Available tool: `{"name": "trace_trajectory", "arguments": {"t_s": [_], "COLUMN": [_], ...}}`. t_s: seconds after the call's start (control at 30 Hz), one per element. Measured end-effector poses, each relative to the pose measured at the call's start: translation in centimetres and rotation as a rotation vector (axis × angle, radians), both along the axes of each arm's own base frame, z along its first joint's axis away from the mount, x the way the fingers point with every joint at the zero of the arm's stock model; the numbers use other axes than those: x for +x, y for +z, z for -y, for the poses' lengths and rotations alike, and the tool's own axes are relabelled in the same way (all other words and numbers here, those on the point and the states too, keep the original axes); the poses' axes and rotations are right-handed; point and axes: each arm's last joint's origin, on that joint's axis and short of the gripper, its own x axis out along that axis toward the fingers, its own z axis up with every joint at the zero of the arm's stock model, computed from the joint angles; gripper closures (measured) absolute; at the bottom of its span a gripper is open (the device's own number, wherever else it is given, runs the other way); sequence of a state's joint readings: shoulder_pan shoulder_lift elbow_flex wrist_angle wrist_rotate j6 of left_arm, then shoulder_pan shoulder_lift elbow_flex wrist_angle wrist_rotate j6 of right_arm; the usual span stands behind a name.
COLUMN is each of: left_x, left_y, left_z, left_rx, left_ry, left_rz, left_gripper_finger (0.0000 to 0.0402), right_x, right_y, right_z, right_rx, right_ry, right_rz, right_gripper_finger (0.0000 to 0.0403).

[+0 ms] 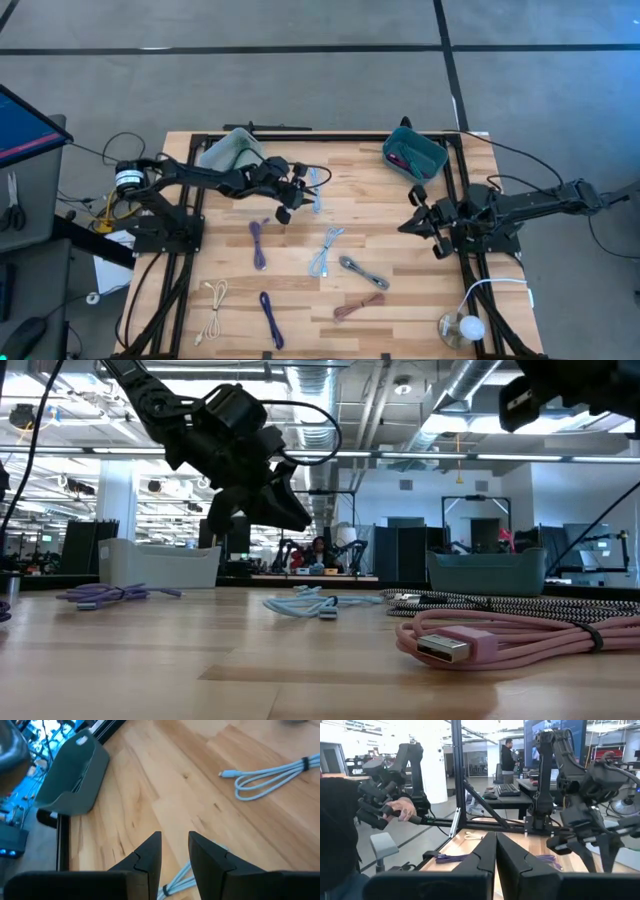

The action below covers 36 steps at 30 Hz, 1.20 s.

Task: Pick & Place USB Port
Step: Put the top blue charger cable into the white bin

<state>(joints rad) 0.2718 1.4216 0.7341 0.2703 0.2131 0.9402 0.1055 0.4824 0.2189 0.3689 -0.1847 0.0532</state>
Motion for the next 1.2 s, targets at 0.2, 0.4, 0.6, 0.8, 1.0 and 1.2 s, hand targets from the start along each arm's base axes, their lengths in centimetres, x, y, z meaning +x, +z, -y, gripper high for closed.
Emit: {"name": "trace_trajectory", "arguments": {"t_s": [0.2,0.4,0.6,0.8,1.0,1.2], "left_x": [0.0,1.2,4.9,6.0,5.7,5.7], "left_y": [0.0,0.7,0.6,0.7,1.5,1.5], "left_z": [0.0,-0.4,-1.5,-1.9,-2.0,-1.7], "left_rx": [0.023,0.103,0.107,0.091,0.158,0.276], "left_ry": [0.031,0.015,0.038,0.059,0.055,0.017], "left_rz": [-0.001,0.009,-0.142,-0.312,-0.427,-0.463], "left_gripper_finger": [0.0296,0.0281,0.0298,0.0353,0.0395,0.0395], "right_x": [-0.1,-0.1,-0.2,-0.1,-0.1,-0.1], "right_y": [-1.0,-0.9,-0.8,-1.0,-1.2,-1.2], "right_z": [0.0,0.0,0.0,0.1,0.1,0.1], "right_rx": [0.004,0.006,0.041,0.029,0.02,0.021], "right_ry": [-0.001,-0.003,0.002,-0.002,-0.003,-0.003], "right_rz": [0.041,0.052,0.047,0.037,0.012,0.015], "right_gripper_finger": [0.0398,0.0398,0.0399,0.0398,0.0398,0.0399]}}
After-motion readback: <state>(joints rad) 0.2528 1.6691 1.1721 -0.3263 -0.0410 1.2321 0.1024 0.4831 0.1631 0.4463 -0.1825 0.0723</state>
